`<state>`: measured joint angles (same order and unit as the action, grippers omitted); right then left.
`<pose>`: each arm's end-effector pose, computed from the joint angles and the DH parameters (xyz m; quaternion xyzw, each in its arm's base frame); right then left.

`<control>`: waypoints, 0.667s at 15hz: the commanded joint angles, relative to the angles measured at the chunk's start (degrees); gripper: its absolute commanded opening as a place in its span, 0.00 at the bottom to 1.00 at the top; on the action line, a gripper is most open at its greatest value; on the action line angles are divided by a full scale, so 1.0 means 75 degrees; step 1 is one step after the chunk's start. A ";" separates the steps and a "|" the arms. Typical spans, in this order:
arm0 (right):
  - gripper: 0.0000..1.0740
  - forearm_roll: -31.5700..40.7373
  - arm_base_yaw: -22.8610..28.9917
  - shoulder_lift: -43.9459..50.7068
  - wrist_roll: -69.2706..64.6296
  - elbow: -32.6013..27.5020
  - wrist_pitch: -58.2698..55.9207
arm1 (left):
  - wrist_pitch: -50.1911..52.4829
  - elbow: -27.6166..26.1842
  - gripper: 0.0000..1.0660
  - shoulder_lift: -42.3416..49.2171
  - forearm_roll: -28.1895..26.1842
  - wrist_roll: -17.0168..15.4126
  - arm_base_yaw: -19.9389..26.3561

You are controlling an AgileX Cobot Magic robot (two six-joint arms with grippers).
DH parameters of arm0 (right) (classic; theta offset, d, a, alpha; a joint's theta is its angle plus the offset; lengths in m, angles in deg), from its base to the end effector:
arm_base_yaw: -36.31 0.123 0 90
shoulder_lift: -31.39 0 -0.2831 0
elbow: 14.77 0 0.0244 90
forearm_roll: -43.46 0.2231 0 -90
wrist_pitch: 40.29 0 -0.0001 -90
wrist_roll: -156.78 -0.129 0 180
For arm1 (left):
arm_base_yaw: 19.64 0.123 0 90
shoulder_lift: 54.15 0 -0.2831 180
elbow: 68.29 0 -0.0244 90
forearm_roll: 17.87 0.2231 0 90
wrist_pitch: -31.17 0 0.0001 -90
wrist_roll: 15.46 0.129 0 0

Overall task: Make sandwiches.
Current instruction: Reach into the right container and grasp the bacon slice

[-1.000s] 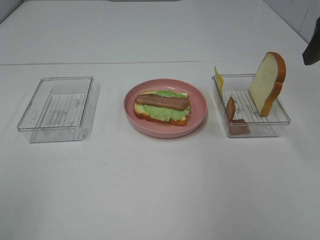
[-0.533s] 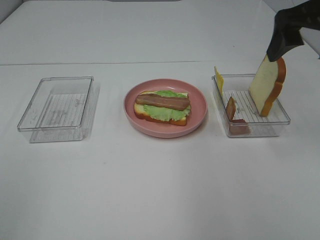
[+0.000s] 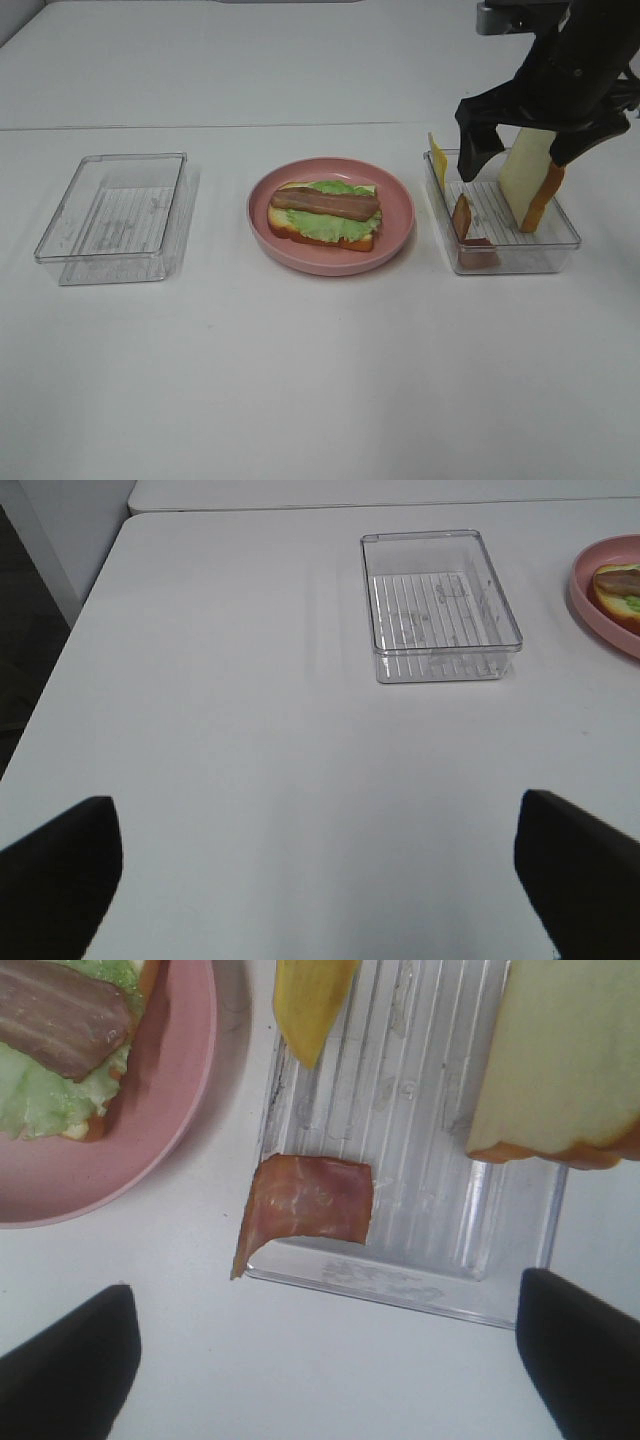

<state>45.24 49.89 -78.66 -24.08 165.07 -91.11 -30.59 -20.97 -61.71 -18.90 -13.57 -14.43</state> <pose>0.3460 0.0868 0.2128 -0.1016 0.9810 0.0341 0.1618 0.0032 -0.0018 0.2506 -0.0241 0.8506 0.0236 0.5247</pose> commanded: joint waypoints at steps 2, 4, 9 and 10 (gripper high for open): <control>0.91 0.0420 0.0031 -0.0588 -0.0046 0.0061 0.0099 | 0.0038 0.0015 0.94 0.0122 -0.0023 0.0015 0.0023; 0.91 0.0481 0.0031 -0.0810 -0.0031 0.0061 0.0290 | 0.0038 0.0015 0.94 0.0122 -0.0023 0.0015 0.0023; 0.82 0.0710 0.0031 -0.1352 -0.0031 0.0061 0.0772 | 0.0038 0.0015 0.94 0.0122 -0.0023 0.0015 0.0023; 0.81 0.0726 0.0031 -0.1436 -0.0031 0.0061 0.0817 | 0.0038 0.0015 0.94 0.0122 -0.0023 0.0015 0.0023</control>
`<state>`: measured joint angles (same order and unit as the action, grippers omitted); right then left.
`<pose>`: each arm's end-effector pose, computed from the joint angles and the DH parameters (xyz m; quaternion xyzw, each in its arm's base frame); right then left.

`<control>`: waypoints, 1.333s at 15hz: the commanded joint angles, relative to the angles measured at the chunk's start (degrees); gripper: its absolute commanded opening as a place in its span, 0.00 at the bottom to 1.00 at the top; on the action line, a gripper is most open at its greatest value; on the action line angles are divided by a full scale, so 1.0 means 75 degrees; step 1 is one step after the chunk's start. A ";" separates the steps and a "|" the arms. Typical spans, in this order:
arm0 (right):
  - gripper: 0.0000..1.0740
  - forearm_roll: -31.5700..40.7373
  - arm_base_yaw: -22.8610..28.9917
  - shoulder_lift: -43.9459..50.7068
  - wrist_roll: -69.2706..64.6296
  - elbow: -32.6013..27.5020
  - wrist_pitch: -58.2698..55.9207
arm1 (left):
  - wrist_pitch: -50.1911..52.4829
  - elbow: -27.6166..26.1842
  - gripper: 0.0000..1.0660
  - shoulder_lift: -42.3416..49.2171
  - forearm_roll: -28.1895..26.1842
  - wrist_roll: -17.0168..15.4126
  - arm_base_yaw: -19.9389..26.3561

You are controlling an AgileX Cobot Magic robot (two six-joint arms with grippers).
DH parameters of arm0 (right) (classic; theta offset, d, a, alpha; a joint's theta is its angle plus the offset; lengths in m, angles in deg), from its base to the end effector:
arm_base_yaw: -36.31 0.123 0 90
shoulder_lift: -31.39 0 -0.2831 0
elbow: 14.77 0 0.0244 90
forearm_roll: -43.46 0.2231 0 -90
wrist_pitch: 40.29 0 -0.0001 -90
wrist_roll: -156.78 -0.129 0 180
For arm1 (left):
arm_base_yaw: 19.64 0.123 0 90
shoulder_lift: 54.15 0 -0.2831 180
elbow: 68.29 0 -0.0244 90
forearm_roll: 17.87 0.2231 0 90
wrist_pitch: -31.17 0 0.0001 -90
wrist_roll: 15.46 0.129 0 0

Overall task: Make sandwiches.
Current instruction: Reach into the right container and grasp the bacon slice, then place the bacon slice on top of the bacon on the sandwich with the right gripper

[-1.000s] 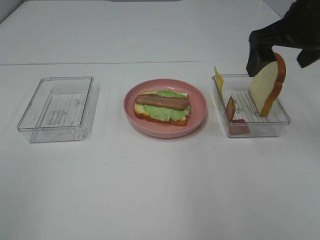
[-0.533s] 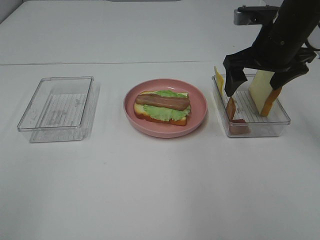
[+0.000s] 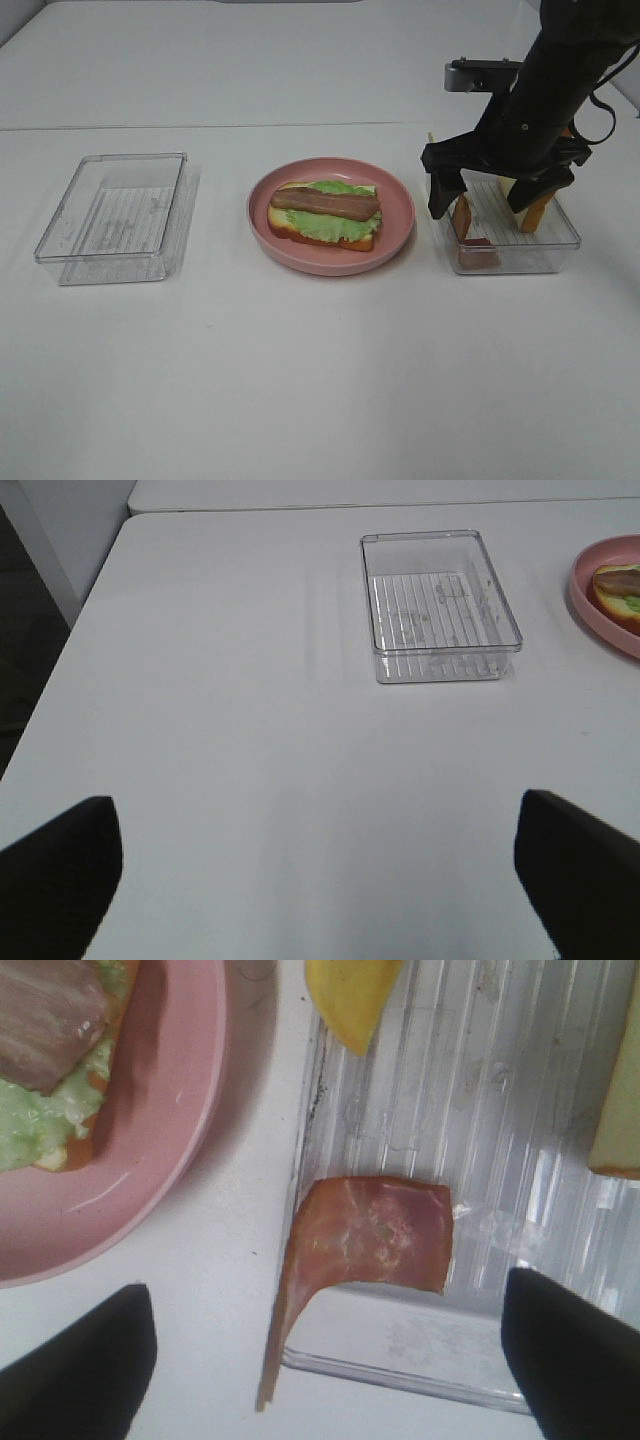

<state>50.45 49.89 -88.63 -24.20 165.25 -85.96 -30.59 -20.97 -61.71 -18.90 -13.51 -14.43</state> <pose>0.3660 0.1000 0.1533 -0.0721 0.9884 0.0640 0.1173 0.0032 -0.0018 0.2506 -0.0237 0.8506 0.0238 0.5247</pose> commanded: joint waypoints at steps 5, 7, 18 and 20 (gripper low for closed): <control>0.59 0.0084 0.0031 -0.0351 -0.0015 0.0038 0.0199 | 0.0038 0.0015 0.94 0.0122 -0.0023 0.0008 0.0023; 0.22 0.0099 0.0031 -0.0351 -0.0015 0.0038 0.0191 | 0.0038 0.0015 0.94 0.0122 -0.0023 0.0008 0.0023; 0.00 -0.0138 0.0046 0.1024 0.0130 0.0053 -0.0497 | 0.0038 0.0015 0.94 0.0122 -0.0023 0.0008 0.0023; 0.00 -0.0145 0.0099 0.1474 0.0130 0.0053 -0.0504 | 0.0038 0.0015 0.94 0.0122 -0.0023 0.0008 0.0023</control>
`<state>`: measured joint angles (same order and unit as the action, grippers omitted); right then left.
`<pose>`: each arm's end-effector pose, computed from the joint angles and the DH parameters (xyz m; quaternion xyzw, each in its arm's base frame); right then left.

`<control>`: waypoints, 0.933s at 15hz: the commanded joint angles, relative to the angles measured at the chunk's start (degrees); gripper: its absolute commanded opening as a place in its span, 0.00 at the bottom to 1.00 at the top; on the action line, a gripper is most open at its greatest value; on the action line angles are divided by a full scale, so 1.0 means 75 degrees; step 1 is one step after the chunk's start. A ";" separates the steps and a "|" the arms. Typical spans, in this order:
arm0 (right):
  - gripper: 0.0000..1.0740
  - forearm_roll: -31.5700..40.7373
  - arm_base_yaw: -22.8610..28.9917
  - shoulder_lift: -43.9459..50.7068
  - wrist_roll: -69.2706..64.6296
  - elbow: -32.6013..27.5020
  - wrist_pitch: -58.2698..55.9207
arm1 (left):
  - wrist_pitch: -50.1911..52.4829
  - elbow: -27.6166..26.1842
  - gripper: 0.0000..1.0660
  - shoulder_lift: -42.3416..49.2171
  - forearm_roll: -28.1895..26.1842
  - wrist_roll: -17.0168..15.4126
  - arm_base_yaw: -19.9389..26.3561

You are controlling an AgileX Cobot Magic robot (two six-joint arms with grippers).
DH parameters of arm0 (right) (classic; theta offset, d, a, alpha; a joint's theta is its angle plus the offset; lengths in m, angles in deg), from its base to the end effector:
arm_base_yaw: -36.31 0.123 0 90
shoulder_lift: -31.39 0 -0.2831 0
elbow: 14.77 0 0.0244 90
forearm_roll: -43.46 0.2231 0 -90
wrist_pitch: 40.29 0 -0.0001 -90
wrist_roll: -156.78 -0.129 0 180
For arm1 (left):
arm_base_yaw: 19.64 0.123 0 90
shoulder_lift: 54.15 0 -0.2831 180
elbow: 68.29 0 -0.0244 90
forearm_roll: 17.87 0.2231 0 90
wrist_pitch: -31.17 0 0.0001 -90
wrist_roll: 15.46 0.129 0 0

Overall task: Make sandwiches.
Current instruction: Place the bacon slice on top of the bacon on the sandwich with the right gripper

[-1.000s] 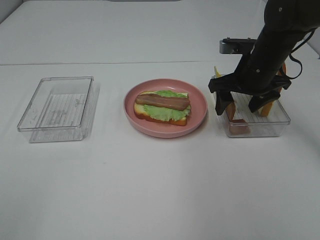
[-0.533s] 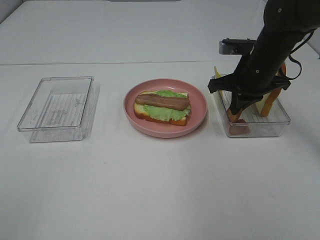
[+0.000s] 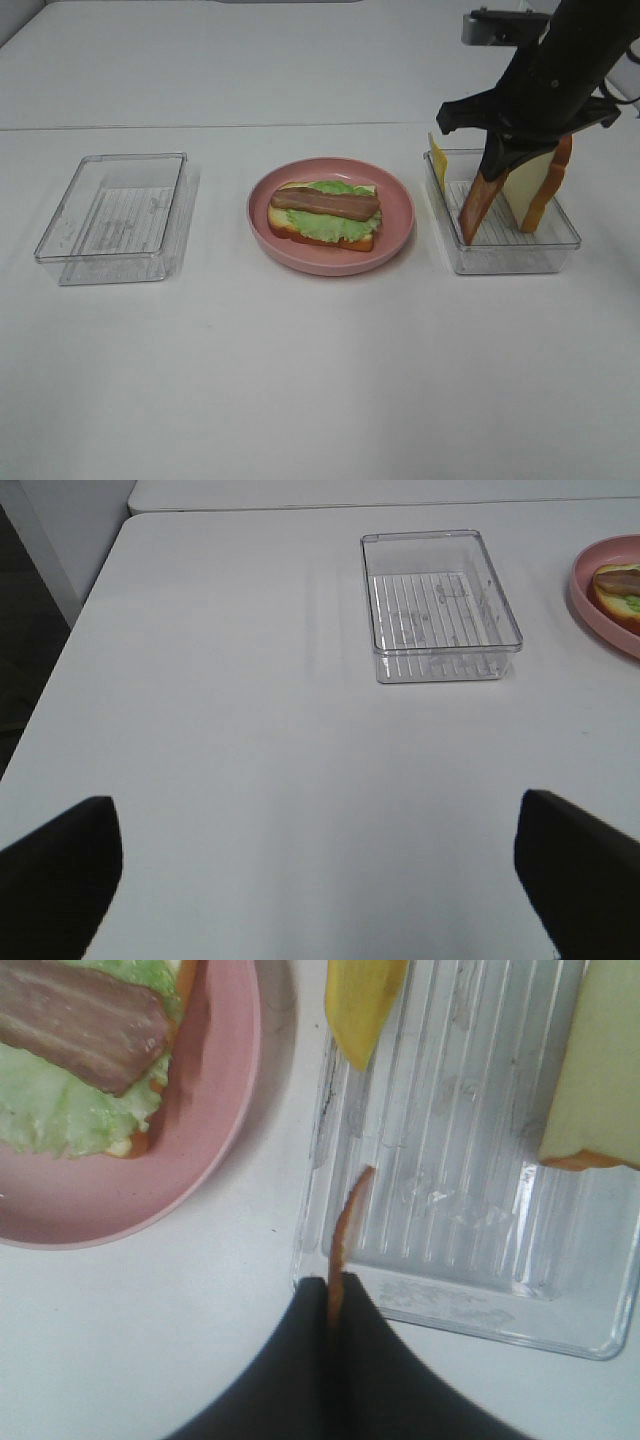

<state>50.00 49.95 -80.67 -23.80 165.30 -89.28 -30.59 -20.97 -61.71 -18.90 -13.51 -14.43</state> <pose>0.3516 0.0967 0.2031 -0.0824 0.9817 0.0687 0.1577 0.0032 -0.0018 0.2506 -0.0237 0.8506 0.0238 0.5247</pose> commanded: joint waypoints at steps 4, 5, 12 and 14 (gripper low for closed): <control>0.00 -0.0176 0.0840 0.1077 0.0076 0.0390 -0.0107 | 0.0038 0.0015 0.94 0.0122 -0.0023 0.0008 0.0023; 0.00 -0.0176 0.1169 0.1039 0.0076 0.0565 -0.0076 | 0.0038 0.0015 0.94 0.0122 -0.0023 0.0008 0.0023; 0.00 -0.0015 0.2788 -0.0688 -0.0107 0.2315 0.0145 | 0.0038 0.0015 0.94 0.0122 -0.0023 0.0008 0.0023; 0.00 0.0519 0.2765 -0.1490 0.0076 0.2995 0.0153 | 0.0038 0.0015 0.94 0.0122 -0.0023 0.0008 0.0023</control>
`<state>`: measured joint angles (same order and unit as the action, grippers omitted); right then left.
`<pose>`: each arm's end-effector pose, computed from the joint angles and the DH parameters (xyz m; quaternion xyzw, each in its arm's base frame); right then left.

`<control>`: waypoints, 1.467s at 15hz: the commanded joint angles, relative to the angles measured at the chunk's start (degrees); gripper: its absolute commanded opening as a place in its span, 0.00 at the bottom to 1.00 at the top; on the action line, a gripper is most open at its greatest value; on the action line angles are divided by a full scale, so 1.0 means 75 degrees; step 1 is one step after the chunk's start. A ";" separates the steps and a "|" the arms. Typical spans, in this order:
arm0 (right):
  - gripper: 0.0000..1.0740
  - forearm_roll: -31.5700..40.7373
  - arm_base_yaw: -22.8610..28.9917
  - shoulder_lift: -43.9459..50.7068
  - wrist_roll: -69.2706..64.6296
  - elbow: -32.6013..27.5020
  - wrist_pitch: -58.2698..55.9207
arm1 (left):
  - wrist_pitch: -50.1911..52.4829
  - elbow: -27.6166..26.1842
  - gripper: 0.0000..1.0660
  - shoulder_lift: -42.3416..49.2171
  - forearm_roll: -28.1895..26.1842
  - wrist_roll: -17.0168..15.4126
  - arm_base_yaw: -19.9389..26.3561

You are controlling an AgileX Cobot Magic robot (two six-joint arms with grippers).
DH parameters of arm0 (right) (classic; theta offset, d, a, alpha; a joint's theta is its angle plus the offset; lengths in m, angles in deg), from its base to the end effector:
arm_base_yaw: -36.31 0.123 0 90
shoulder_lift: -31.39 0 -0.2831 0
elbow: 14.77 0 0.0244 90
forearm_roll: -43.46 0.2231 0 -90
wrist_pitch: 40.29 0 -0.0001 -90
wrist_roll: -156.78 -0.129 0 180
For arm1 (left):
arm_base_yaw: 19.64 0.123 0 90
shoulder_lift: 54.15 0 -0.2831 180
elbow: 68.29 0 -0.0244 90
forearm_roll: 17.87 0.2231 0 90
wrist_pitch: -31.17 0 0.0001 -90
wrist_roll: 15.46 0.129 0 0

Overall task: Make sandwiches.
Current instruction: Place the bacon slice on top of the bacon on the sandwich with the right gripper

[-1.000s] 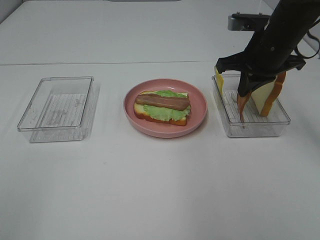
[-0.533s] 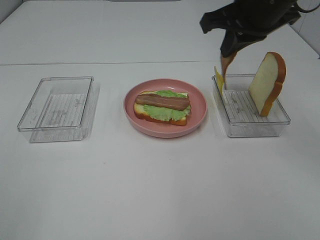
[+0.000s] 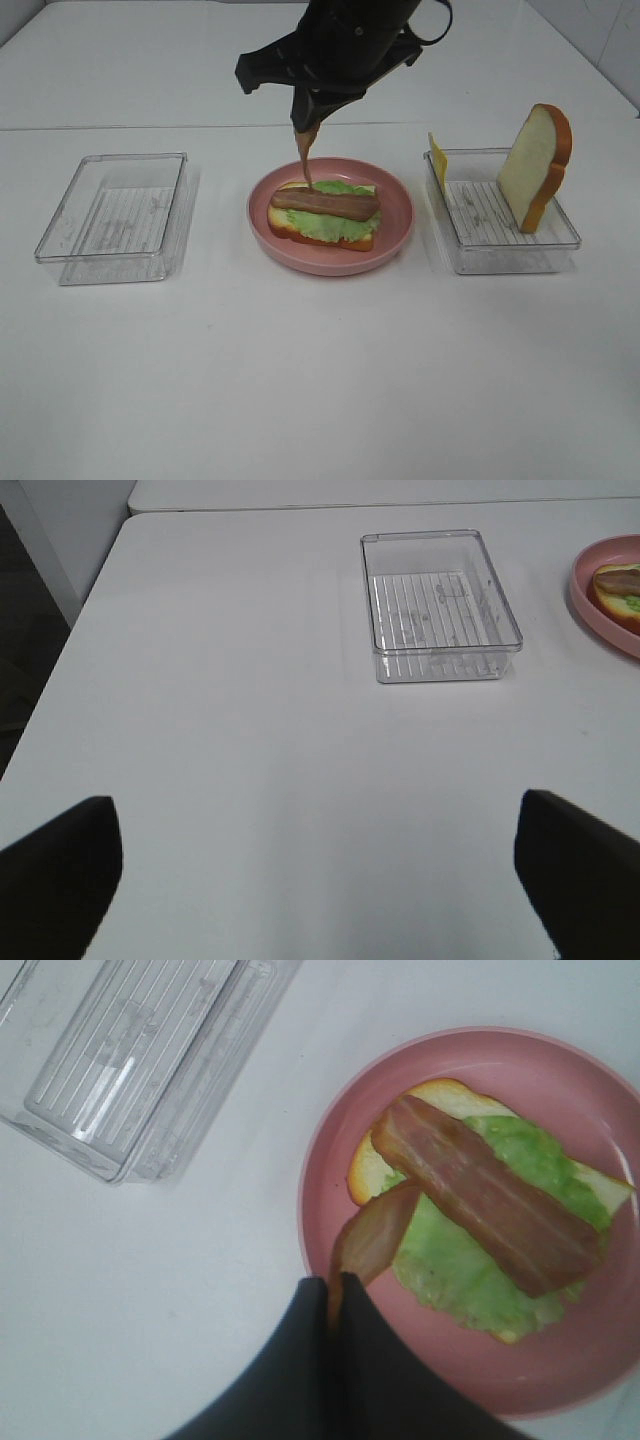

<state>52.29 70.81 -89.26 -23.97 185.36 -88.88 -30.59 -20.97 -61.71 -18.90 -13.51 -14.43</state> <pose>0.3496 0.2583 0.2402 -0.2467 0.9294 0.1464 0.2321 0.0032 -0.0018 0.2506 -0.0237 0.8506 0.0238 0.5247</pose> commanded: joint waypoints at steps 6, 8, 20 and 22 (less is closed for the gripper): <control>0.00 0.0535 -0.0046 -0.1413 0.0443 0.0848 0.0153 | 0.0038 0.0015 0.94 0.0122 -0.0023 0.0008 0.0023; 0.00 -0.0435 -0.0115 -0.1742 -0.0122 0.0848 0.0176 | 0.0038 0.0015 0.94 0.0122 -0.0023 0.0008 0.0023; 0.00 -0.2322 -0.0298 -0.2345 -0.0474 0.0848 0.0695 | 0.0038 0.0015 0.94 0.0130 -0.0023 0.0015 0.0023; 0.00 -0.2628 -0.0298 -0.2345 -0.0481 0.0848 0.0733 | 0.0038 0.0015 0.94 0.0130 -0.0023 0.0023 0.0023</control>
<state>33.61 68.69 -106.74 -28.09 191.49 -84.18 -30.59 -20.97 -61.71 -18.90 -13.51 -14.43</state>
